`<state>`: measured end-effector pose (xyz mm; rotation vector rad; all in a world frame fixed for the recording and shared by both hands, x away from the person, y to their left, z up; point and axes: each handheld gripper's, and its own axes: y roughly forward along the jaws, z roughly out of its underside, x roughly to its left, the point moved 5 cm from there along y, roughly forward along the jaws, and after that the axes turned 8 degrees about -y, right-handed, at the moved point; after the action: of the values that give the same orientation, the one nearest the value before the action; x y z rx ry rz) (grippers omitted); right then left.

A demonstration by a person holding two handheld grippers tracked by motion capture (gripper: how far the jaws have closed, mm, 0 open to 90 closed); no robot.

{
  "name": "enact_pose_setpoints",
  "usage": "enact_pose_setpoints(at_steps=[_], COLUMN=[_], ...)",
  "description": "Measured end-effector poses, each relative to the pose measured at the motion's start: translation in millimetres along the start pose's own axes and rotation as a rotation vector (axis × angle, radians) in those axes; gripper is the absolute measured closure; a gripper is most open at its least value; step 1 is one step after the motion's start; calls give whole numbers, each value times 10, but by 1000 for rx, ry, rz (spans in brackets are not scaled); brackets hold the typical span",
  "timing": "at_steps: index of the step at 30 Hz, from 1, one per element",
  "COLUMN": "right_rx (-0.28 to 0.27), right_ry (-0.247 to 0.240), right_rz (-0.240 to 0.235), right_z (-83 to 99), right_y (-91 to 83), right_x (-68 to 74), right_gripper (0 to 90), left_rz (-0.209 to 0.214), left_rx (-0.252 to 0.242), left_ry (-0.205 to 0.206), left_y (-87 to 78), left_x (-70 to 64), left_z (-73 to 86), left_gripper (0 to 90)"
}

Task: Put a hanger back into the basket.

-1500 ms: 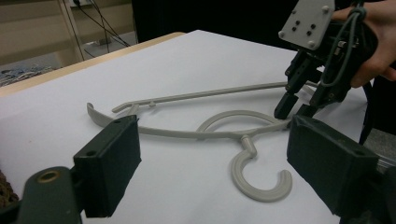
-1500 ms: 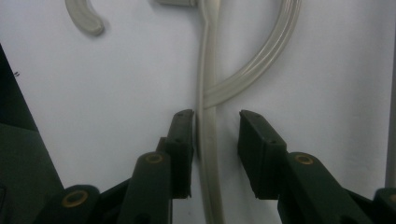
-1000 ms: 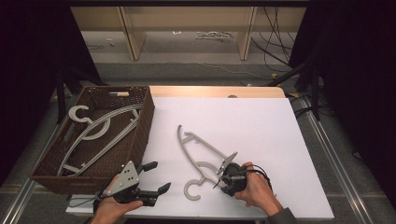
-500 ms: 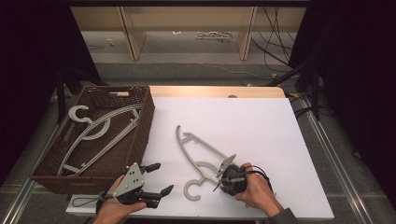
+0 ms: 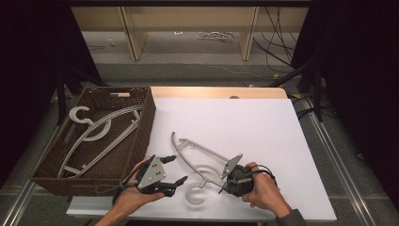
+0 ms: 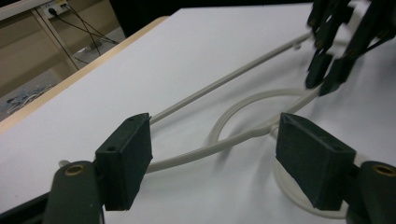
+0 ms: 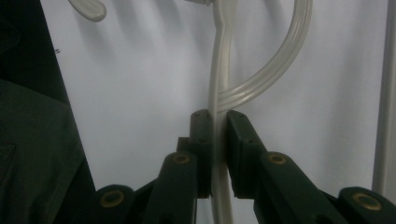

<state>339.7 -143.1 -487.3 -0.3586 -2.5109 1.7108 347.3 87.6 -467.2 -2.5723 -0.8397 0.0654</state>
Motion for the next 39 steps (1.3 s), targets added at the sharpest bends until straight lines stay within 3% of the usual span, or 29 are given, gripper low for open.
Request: enact_pose_setpoints(at_steps=[2,4,5,9,15,21,26,27,28,29,31,33,37,39], right_rx=[3,4,2,20,31,25,-3,-3,-1,1,-17,-23,-75,-71], right_ry=[-5,-10,-12,-28,-63,-97,-108,-103,-102,-103,-114,-117,-92,-92], right_rz=[-4,-14,-8,-3,-6,-12,-20,-25,-26,-24,-25,-19,43,68], right_z=[10,29,36,75,59,22,4,3,4,8,13,28,49,55], right_y=[-26,-49,-57,-114,-228,-311,-318,-326,-334,-346,-367,-417,-516,-539], right_x=[8,11,5,6,21,69,84,87,85,82,69,41,-37,-65], right_gripper=[820,820,820,820,820,820,820,820,820,820,819,817,780,767], left_rz=[-3,-16,-8,21,32,76,119,135,152,148,122,148,169,180], left_rx=[30,57,75,149,194,213,231,254,263,262,288,282,247,245], left_ry=[22,71,68,166,258,298,353,365,401,471,525,554,594,594], left_y=[101,167,200,326,464,554,613,610,616,618,585,537,430,403], left_x=[19,27,12,-42,-81,-129,-162,-168,-178,-197,-220,-234,-285,-304], left_z=[-5,12,30,98,148,168,142,129,106,76,32,-36,-198,-241], left_gripper=[288,289,292,307,360,387,533,576,621,645,686,712,758,777])
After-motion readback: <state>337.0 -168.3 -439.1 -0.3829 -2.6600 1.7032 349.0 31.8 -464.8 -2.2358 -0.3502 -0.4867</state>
